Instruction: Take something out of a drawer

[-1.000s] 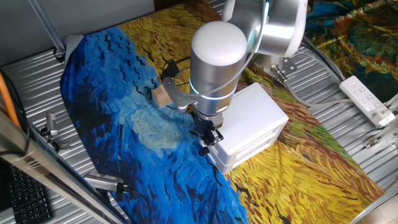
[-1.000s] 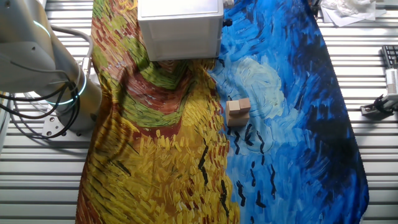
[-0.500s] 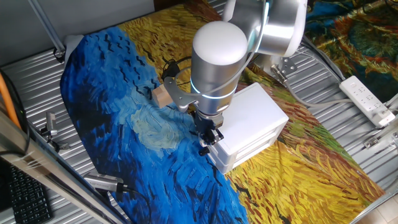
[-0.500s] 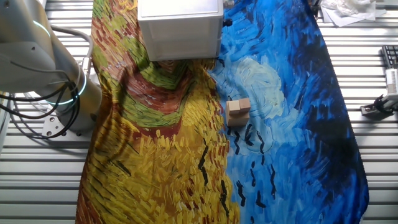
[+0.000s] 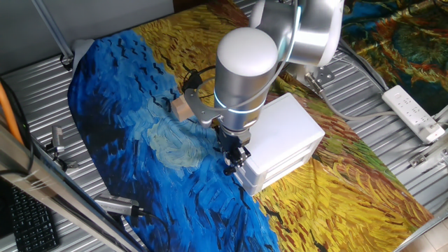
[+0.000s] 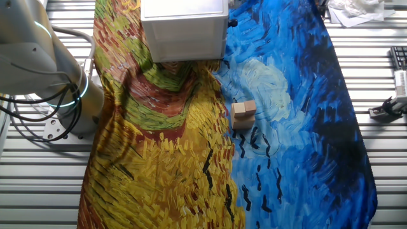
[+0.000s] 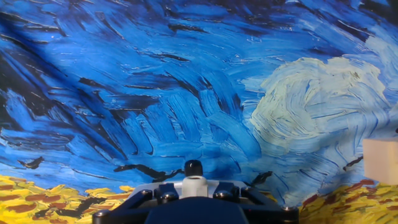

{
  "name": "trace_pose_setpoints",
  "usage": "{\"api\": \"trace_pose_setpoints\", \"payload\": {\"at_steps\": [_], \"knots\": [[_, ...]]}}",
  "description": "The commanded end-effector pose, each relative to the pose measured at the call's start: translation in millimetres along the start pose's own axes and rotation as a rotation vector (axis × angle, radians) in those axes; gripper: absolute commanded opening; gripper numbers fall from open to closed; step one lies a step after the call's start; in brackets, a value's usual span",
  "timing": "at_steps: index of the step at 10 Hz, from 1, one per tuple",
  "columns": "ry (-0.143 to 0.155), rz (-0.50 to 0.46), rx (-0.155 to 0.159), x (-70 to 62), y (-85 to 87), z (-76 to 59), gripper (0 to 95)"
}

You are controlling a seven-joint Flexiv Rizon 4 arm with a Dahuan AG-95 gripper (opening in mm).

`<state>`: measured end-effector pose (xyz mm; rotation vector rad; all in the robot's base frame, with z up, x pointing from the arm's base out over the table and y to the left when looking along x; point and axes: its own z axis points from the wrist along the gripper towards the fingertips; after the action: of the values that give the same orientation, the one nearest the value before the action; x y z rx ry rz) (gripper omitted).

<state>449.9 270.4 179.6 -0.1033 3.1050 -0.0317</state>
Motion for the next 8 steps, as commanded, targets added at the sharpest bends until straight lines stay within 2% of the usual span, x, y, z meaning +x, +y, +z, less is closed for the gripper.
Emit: {"api": "trace_pose_setpoints", "payload": {"at_steps": [1,8], "knots": [[-0.001,-0.004,-0.005,-0.5,-0.4,3.2,38.0],[-0.003,-0.007,-0.005,-0.3,1.4,12.8,38.0]]}}
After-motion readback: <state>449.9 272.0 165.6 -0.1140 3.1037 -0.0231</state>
